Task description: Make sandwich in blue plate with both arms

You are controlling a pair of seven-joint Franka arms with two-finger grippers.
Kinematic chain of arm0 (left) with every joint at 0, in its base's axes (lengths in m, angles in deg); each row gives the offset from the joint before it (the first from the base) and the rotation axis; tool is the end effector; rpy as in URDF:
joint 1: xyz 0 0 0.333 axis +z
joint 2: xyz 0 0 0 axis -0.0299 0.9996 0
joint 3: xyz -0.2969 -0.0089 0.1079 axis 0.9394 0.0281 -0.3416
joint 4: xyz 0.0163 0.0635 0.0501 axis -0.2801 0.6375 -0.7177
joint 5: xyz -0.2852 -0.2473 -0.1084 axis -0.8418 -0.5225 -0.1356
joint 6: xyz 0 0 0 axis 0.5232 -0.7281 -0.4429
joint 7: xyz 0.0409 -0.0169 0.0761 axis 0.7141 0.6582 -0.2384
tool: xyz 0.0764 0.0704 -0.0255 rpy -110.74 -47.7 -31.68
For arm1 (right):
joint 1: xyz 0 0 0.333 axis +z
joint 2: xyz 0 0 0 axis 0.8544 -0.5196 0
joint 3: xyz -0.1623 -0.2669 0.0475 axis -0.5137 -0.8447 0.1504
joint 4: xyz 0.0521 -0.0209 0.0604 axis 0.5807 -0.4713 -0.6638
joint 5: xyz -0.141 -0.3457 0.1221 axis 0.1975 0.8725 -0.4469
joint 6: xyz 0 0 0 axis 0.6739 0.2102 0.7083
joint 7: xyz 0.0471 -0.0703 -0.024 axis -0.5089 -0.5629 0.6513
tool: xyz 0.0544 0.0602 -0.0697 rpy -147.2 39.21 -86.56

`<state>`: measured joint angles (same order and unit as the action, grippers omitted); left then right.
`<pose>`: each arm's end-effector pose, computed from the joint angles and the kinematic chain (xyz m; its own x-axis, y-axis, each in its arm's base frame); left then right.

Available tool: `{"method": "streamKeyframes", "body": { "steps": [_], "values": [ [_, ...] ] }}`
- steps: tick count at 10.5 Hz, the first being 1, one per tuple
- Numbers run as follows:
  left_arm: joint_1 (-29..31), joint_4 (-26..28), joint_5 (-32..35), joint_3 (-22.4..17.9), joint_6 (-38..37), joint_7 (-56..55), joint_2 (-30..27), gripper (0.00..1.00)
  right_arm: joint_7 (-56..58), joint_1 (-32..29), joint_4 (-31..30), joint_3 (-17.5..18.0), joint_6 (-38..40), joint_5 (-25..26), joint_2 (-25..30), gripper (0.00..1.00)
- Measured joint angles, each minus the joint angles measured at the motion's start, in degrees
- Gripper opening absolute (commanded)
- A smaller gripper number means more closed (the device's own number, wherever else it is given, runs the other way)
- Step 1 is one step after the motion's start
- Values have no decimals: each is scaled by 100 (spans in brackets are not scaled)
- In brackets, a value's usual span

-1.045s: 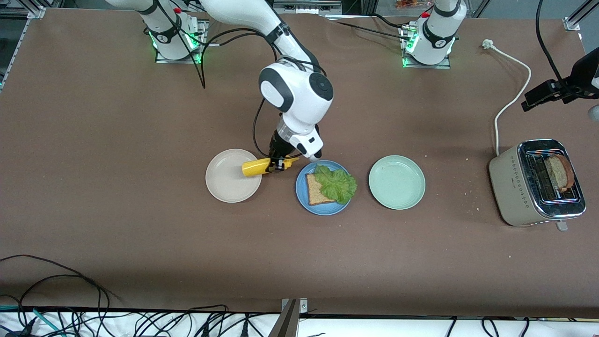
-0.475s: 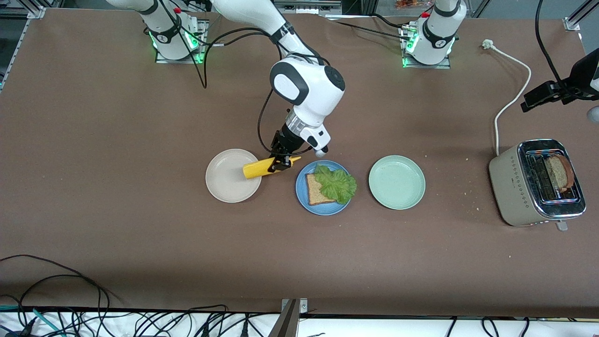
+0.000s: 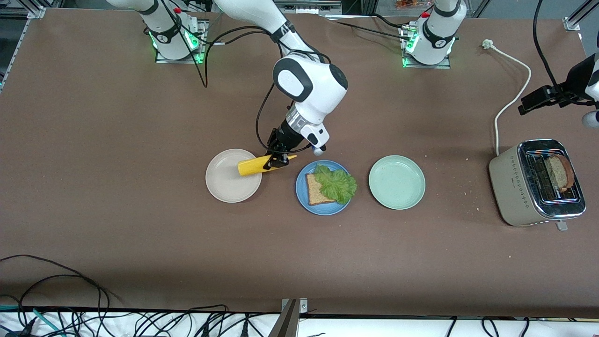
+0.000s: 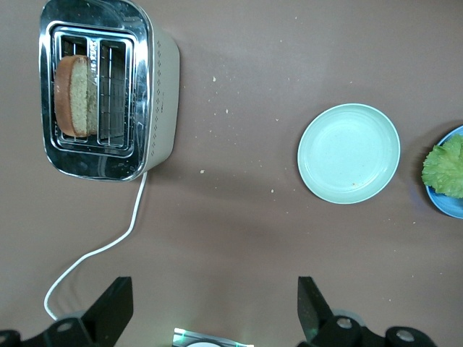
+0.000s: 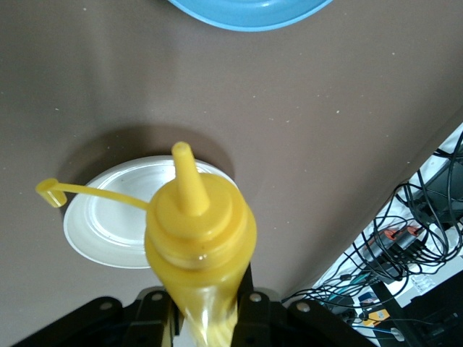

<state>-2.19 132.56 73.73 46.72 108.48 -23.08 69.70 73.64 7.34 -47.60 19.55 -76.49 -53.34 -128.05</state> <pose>0.5400 0.0260 0.6039 0.9687 0.2159 -0.1224 0.2132 -0.9764 -0.0345 0.5032 0.5255 0.2957 0.0257 0.8019 -0.5969 0.9173 0.2183 0.3329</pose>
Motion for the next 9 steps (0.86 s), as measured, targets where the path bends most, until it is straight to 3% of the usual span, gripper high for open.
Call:
{"method": "streamKeyframes", "body": {
  "steps": [3,5,9],
  "values": [
    [1,-1,0,0,0,0,38,100,4,-20,76,-201,5,-380,56,25],
    [6,-3,0,-3,0,0,78,100,335,-331,107,-307,11,-1327,280,25],
    [36,-12,1,-8,4,0,267,100,1917,-1576,123,-331,30,-3291,744,25]
  ]
}}
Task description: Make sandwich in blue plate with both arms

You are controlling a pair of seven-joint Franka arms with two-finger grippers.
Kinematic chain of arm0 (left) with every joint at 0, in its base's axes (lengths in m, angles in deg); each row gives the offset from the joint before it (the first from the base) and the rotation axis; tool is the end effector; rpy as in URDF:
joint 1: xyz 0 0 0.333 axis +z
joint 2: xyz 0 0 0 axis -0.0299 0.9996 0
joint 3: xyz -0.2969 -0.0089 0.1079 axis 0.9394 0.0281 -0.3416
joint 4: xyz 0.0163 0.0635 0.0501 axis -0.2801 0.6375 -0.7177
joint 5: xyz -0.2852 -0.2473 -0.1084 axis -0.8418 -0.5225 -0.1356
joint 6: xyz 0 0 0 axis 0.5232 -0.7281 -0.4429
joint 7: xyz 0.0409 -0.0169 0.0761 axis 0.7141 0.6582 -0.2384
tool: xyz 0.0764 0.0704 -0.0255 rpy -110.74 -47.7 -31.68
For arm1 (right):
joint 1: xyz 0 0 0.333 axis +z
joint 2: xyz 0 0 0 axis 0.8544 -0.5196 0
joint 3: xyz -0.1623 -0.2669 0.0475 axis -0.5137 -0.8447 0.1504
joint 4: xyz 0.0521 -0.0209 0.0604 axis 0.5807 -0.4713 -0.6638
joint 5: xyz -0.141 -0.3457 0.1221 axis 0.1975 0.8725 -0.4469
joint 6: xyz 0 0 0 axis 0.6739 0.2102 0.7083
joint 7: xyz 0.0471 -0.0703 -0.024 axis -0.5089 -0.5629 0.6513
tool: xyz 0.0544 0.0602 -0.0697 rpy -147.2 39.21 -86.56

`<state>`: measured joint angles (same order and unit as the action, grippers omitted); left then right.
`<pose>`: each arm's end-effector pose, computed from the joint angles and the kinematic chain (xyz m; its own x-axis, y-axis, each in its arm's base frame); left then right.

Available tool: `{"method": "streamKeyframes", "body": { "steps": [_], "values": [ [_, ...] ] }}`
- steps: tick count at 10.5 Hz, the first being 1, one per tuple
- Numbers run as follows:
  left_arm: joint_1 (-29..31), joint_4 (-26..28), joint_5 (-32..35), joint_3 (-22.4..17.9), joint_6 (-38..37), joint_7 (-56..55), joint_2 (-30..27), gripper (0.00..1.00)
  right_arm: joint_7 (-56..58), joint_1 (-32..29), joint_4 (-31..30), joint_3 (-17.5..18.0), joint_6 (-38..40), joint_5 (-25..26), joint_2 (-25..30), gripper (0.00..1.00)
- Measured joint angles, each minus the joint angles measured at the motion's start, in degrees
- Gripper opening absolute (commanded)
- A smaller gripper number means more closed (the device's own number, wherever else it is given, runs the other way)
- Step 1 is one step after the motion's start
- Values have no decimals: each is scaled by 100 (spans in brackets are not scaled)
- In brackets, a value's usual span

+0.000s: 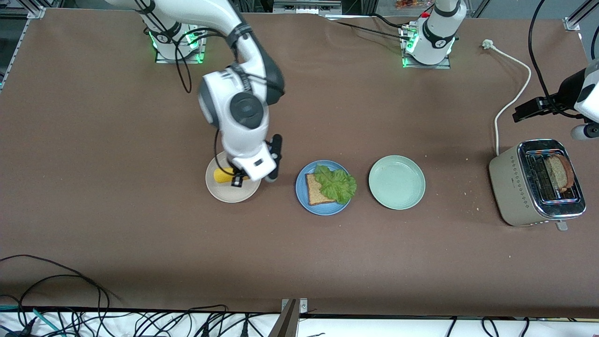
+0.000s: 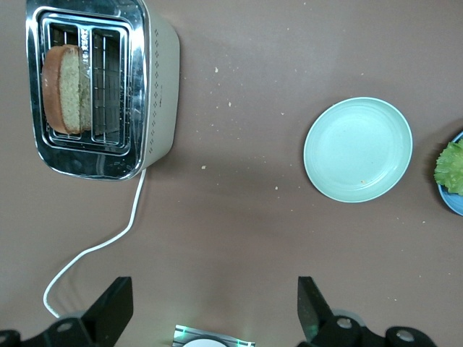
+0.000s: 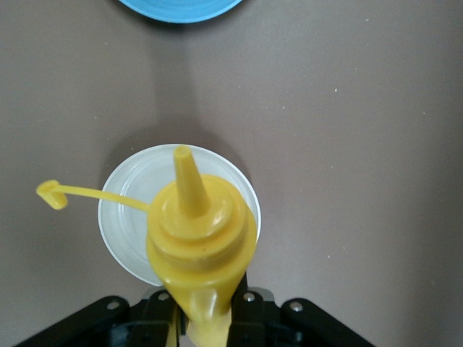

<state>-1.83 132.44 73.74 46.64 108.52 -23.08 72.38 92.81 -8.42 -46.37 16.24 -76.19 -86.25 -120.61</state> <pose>0.5521 0.0302 0.5793 0.9607 0.2233 -0.1647 0.2189 -0.9747 -0.0446 0.6189 0.3799 0.3837 0.0935 0.9804 -0.1732 0.9951 -0.0865 0.0474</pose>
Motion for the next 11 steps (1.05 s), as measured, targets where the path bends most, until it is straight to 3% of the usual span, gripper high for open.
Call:
{"method": "streamKeyframes", "body": {
  "steps": [6,11],
  "values": [
    [453,-191,159,-53,25,235,772,100,3263,-1755,-38,13,621,-2595,52,25],
    [1031,-784,611,-77,308,866,1661,100,5679,-2866,-751,59,1118,-3608,-44,25]
  ]
}}
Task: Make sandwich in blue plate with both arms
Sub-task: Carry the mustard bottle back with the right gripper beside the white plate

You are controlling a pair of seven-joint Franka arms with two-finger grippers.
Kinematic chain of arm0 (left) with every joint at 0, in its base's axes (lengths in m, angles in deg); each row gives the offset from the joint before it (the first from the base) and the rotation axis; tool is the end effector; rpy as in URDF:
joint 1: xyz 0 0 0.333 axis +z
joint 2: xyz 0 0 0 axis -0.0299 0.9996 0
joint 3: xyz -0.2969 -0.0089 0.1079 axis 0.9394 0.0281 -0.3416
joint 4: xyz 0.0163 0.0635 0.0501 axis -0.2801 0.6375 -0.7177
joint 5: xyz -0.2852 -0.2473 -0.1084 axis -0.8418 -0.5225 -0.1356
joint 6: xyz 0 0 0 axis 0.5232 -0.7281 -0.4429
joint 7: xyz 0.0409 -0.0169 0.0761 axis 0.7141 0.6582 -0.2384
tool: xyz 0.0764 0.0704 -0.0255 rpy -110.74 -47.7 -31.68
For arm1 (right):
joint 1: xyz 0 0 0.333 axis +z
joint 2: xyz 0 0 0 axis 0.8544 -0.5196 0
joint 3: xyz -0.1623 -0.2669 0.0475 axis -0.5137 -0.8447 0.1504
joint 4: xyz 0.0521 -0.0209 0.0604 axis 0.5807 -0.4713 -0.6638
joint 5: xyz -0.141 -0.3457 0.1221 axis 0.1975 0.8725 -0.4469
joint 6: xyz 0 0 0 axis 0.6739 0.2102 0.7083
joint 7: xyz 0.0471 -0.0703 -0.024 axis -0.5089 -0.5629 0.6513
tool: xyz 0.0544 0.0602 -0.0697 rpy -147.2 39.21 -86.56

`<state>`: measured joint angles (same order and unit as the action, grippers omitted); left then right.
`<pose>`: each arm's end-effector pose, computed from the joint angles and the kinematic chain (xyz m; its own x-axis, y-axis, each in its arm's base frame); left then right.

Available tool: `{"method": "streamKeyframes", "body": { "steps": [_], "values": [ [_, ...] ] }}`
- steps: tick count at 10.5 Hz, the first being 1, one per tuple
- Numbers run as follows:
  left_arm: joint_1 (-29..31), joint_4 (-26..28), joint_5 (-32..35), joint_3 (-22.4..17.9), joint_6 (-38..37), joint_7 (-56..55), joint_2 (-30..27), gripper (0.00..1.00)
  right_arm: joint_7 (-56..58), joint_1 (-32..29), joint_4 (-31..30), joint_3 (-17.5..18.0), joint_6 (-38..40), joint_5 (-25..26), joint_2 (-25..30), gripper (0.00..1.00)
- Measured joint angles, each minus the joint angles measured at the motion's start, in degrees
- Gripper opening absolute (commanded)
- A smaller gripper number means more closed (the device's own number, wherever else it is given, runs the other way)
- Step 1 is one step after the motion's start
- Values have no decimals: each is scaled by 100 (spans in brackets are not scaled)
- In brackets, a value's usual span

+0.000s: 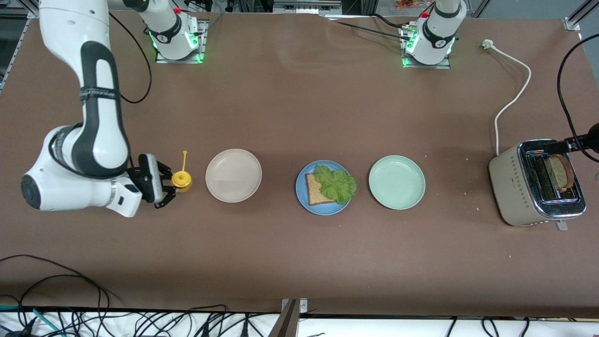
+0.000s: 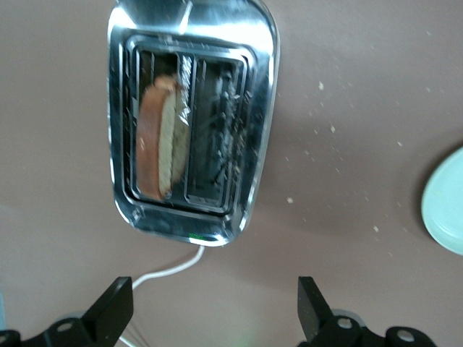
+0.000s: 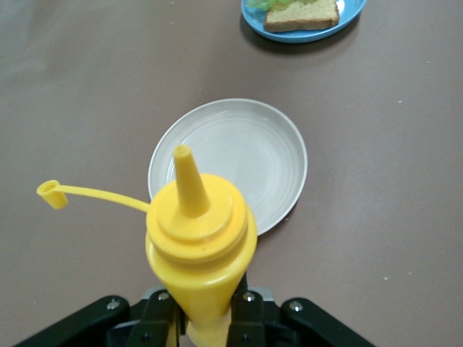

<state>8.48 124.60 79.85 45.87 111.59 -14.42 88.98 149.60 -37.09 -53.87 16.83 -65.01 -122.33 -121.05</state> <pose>0.6089 0.1611 0.4744 0.9286 0.2620 -0.2628 0.2307 -0.9623 -0.1443 0.6865 0.0859 0.3157 -0.1304 0.8536 0.5044 0.9495 0.2539 -0.1843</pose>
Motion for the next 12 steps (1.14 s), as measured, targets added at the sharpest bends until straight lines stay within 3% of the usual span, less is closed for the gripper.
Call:
{"method": "streamKeyframes", "body": {
  "steps": [4,7,8,9,10,11,12],
  "values": [
    [353,-49,126,-7,1111,727,517,100,1567,-424,-514,54,5,-661,-277,25],
    [594,-61,126,-6,1363,1045,754,100,2173,-488,-871,65,6,-992,-436,29],
    [592,-63,126,16,1363,1046,797,100,2274,-506,-943,66,6,-1026,-455,44],
    [589,-63,124,33,1363,1046,838,100,2318,-529,-959,66,26,-1060,-461,85],
    [589,-64,119,37,1363,1046,870,100,2331,-549,-959,70,36,-1067,-465,96],
    [590,-64,119,37,1363,1046,887,100,2330,-559,-961,71,67,-1068,-471,100],
    [590,-65,119,37,1363,1046,897,92,2329,-569,-961,72,103,-1070,-478,100]
  ]
}}
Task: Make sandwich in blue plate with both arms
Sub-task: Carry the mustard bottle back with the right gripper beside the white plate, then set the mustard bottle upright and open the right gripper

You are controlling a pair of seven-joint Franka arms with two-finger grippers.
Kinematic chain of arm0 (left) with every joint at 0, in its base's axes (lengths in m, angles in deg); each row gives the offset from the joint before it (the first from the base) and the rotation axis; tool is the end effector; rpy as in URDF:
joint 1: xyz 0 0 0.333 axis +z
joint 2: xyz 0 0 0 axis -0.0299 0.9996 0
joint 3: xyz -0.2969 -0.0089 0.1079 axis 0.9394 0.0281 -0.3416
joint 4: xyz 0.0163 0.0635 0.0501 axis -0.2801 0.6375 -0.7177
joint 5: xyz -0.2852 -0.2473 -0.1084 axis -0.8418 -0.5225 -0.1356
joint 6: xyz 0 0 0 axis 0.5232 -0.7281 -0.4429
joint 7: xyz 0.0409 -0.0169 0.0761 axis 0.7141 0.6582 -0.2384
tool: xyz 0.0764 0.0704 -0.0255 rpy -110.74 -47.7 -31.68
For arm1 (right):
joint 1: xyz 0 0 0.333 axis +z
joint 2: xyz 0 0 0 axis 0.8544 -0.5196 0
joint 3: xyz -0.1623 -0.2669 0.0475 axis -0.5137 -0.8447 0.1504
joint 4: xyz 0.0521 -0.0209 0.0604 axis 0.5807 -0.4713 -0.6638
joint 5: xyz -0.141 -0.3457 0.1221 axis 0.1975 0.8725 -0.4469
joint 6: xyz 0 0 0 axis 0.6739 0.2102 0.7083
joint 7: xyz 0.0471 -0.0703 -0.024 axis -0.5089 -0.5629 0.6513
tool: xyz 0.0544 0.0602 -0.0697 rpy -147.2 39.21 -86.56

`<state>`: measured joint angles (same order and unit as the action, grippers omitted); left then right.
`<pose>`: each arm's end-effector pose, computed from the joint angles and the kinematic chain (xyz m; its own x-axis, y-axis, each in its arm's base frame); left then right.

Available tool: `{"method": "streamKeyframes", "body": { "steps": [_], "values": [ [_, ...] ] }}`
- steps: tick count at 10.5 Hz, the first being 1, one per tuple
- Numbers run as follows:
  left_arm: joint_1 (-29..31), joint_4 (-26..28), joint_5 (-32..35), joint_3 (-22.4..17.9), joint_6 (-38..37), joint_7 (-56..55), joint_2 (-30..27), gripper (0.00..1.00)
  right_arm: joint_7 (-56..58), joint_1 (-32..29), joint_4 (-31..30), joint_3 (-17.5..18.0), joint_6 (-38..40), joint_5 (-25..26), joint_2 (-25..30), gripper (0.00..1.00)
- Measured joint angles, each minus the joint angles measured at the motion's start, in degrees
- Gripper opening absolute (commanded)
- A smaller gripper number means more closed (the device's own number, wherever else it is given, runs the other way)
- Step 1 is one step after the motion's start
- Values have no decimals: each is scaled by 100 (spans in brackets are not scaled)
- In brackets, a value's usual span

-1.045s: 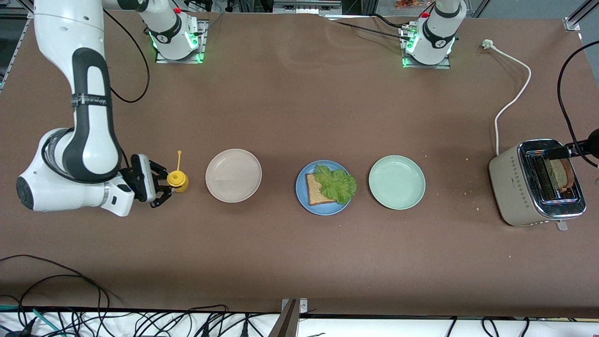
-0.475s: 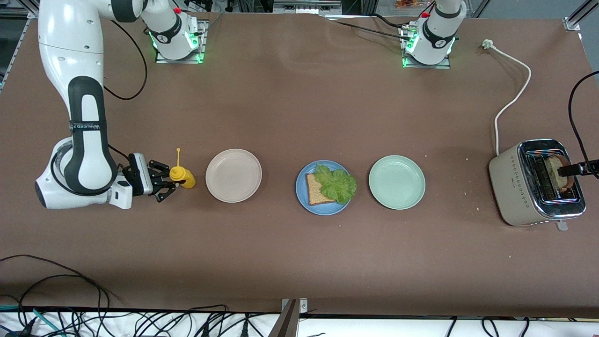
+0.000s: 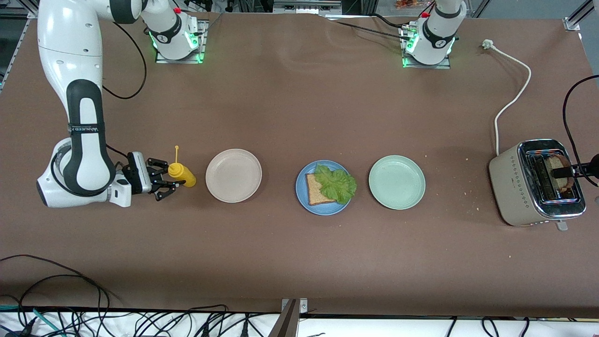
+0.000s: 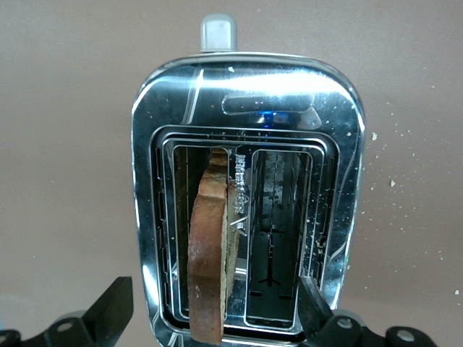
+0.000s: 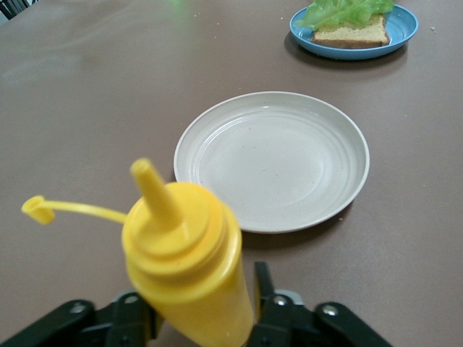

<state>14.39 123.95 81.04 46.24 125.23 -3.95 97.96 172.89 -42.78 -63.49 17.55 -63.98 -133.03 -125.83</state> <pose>0.6354 0.2330 0.3920 0.9685 0.1462 -0.2016 0.1218 -0.9842 -0.1288 0.6491 0.0222 0.2021 -0.1958 0.6704 0.7157 0.9214 0.3757 -0.0998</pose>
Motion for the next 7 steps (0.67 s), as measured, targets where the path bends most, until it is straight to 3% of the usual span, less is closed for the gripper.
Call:
{"method": "streamKeyframes", "body": {
  "steps": [2,7],
  "values": [
    [10,0,0,-2,0,0,33,86,-3,-60,0,-2,18,-3,-2,100],
    [39,0,0,-5,-6,2,81,46,-105,-495,0,-88,20,10,-1,100]
  ]
}}
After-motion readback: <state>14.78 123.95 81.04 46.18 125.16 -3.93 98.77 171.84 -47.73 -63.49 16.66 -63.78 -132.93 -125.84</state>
